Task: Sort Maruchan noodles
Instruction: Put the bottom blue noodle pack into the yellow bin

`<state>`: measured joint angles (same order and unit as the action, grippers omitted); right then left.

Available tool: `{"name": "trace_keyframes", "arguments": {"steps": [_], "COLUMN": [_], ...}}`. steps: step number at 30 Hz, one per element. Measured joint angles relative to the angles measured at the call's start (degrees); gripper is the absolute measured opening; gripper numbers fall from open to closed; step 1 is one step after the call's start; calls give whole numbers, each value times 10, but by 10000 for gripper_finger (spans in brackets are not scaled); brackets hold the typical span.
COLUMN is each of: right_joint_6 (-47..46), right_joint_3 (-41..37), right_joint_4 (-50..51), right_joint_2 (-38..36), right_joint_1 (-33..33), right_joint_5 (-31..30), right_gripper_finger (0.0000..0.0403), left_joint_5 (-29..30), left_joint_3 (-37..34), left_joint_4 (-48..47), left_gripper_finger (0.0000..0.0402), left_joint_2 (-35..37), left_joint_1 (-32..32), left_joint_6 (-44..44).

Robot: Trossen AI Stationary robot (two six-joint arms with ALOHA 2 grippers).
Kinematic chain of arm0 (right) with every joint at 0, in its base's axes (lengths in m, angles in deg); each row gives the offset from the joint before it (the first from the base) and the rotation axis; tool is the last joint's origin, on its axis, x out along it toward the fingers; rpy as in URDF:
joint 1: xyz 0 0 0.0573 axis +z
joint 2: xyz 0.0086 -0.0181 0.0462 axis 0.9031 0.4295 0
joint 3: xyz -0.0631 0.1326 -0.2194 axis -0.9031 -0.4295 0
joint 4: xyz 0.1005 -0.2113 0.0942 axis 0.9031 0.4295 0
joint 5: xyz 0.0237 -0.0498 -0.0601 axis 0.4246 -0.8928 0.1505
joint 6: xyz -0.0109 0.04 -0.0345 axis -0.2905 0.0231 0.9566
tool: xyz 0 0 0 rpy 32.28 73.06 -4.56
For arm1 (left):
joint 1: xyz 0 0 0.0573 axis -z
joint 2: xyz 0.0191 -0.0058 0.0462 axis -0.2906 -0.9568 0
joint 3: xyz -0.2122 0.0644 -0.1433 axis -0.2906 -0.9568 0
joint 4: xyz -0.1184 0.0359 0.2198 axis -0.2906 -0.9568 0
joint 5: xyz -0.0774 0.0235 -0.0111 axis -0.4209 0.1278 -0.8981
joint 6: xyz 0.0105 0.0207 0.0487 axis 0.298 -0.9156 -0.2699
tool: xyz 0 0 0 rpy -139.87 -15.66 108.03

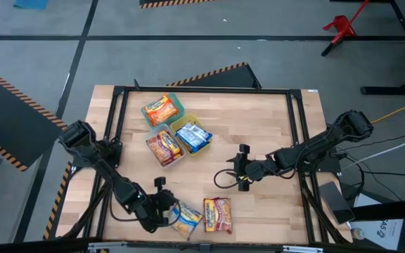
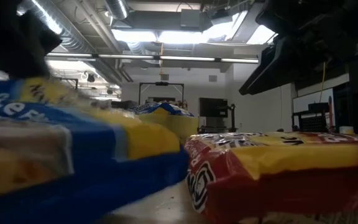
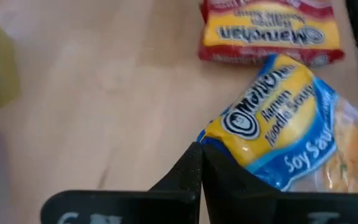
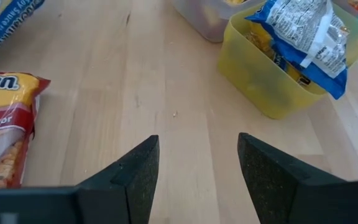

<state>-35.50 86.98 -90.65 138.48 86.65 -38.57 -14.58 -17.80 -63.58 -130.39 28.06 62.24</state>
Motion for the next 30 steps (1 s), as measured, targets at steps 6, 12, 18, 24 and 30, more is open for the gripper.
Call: {"name": "trace_keyframes", "arguments": {"steps": [6, 12, 18, 24, 30], "right_joint_6": [1, 2, 2, 2, 2], "right_joint_3": [0, 0, 0, 0, 0], "right_joint_4": [0, 0, 0, 0, 0], "right_joint_2": [0, 0, 0, 0, 0], "right_joint_1": [0, 0, 0, 0, 0], "right_joint_5": [-11, -11, -11, -21, -21], "right_gripper_finger": [207, 207, 207, 207, 207], "left_joint_5": [21, 25, 28, 35, 39], "left_joint_3": [0, 0, 0, 0, 0], "left_joint_4": [-11, -9, -13, -10, -8], "left_gripper_finger": [0, 0, 0, 0, 0], "left_joint_2": [22, 41, 68, 94, 116], "left_joint_1": [-21, -53, -83, -106, -126], "left_joint_6": [-37, -93, -146, -196, -256]}}
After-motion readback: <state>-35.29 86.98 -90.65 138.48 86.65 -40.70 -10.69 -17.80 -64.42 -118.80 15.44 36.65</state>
